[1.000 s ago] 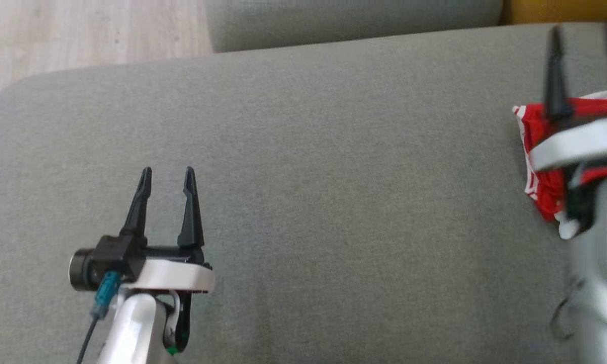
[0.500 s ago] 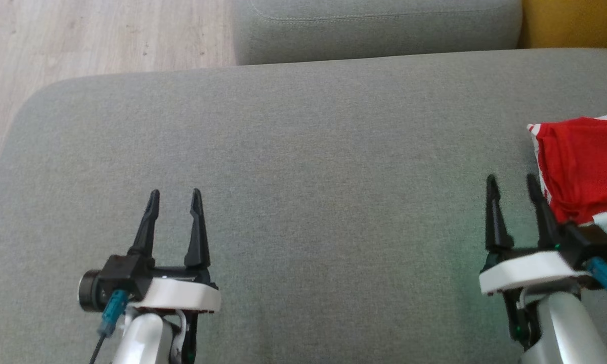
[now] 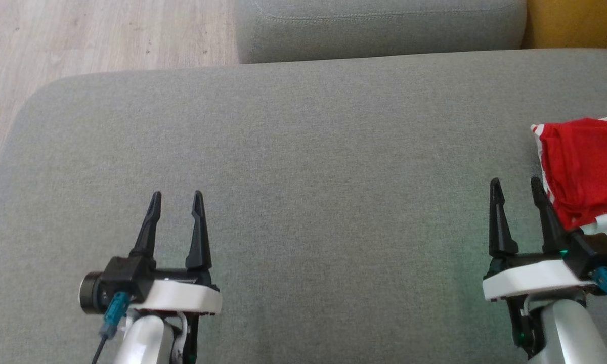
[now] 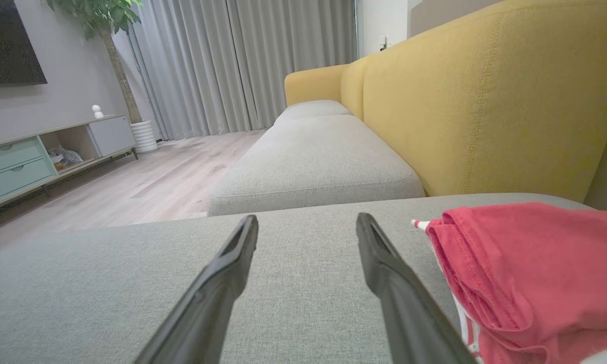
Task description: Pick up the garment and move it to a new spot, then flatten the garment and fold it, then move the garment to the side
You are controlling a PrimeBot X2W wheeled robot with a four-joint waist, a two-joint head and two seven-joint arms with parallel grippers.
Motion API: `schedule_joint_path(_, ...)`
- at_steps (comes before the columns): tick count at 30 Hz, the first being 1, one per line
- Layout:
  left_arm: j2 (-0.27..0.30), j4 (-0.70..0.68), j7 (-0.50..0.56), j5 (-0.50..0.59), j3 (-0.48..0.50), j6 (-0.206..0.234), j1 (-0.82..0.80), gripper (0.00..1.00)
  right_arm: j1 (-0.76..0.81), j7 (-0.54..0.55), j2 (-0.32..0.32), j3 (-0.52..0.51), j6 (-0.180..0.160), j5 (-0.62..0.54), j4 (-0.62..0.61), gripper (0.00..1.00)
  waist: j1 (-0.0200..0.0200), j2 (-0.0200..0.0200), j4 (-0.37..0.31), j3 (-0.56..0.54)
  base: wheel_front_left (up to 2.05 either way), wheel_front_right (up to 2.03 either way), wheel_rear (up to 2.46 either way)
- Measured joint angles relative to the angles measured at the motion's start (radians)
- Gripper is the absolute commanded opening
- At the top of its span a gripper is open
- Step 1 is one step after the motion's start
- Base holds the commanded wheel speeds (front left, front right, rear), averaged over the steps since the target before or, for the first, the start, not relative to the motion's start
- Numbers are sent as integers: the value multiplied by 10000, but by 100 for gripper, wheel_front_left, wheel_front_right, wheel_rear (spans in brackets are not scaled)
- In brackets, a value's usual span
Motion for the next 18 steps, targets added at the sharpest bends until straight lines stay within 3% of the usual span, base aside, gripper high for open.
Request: schedule_joint_path(18,0,21,2,-190,42,221,129,100,33,0,0,84,0,0,-94,100,0,0,-46,83,0,0,0)
